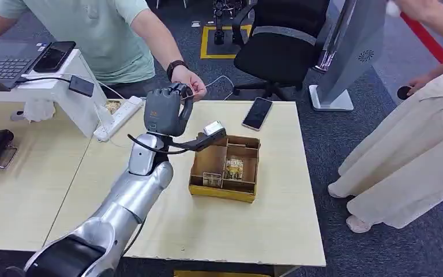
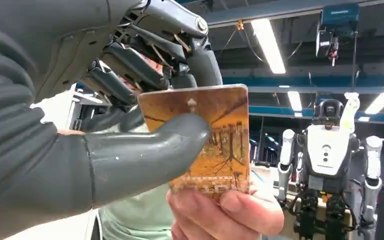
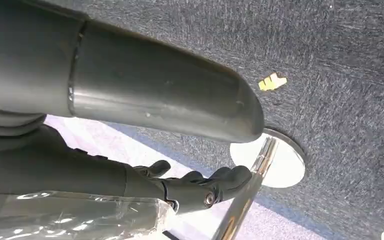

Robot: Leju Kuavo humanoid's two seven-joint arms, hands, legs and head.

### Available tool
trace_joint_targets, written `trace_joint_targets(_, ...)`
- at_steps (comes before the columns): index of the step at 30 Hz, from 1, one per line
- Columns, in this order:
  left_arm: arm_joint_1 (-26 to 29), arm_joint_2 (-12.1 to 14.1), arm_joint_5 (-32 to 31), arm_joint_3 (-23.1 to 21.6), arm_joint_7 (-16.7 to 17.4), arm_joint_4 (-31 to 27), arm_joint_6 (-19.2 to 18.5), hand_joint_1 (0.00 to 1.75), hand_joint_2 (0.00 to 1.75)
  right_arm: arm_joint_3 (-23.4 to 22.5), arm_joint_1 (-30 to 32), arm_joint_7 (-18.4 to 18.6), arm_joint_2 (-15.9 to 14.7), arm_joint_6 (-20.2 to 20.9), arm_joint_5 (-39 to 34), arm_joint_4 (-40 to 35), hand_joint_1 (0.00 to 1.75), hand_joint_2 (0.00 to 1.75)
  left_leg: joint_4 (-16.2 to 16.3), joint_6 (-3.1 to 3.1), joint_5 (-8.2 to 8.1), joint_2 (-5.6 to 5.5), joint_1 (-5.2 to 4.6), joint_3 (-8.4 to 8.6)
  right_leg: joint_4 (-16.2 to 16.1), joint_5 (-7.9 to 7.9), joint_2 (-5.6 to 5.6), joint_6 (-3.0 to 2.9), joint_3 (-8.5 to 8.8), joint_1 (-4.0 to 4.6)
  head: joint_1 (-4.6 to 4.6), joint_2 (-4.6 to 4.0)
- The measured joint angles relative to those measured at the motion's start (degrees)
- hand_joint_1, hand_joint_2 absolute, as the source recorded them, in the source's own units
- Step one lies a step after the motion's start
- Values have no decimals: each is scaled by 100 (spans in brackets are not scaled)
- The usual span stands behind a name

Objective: Pass the card to the sensor for recognition and then transmit it.

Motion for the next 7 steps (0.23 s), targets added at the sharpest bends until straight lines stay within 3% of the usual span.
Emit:
trace_joint_targets(1, 6, -11, 13, 0, -24, -2, 0, 0, 175, 0, 0, 9, 0, 0, 0, 2, 0, 0, 0, 0, 0, 0, 0, 0, 0, 0, 0, 0, 0, 0, 2, 0)
trace_joint_targets(7, 46, -35, 46, 0, -92, -122, 0, 0, 175, 0, 8, -2, 0, 0, 0, 0, 0, 0, 0, 0, 0, 0, 0, 1, 0, 0, 1, 0, 0, 0, 0, 0)
